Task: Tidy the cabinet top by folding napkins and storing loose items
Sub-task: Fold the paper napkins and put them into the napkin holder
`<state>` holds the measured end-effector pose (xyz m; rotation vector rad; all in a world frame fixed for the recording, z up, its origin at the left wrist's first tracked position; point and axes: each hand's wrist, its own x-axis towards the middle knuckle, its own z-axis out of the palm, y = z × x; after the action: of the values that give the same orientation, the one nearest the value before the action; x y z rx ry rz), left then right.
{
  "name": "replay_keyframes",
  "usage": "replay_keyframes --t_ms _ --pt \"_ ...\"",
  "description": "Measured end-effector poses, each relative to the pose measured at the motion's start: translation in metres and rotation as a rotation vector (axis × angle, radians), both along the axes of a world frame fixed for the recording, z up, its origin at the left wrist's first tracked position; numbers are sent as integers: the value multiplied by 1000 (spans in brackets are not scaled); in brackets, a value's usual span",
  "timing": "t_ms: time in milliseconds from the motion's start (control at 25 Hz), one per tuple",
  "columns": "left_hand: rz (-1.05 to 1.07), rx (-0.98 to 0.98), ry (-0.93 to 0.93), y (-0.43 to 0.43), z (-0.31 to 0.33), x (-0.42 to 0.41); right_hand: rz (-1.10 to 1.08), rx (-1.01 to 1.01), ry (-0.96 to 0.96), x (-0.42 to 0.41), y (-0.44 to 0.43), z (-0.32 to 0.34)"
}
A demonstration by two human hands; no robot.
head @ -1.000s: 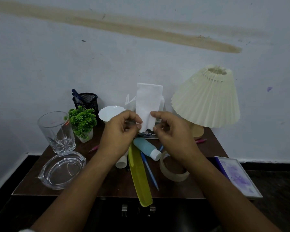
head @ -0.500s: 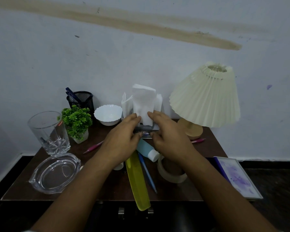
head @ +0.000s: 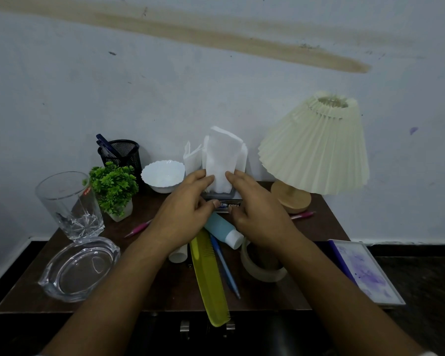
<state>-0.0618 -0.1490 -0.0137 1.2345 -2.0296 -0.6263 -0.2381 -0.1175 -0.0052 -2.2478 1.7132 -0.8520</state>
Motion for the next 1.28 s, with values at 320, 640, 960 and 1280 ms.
replay_keyframes --t_ms 320,640,960,1280 --pt "15 -11 14 -2 -2 1 7 4 94 -2 -1 -2" --pt "0 -7 14 -6 -3 5 0 7 94 -3 -2 -3" --pt "-14 -2 -43 -5 -4 5 -34 -19 67 -3 -3 -1" --pt "-27 18 -8 -4 -3 8 3 -1 58 -5 -6 -4"
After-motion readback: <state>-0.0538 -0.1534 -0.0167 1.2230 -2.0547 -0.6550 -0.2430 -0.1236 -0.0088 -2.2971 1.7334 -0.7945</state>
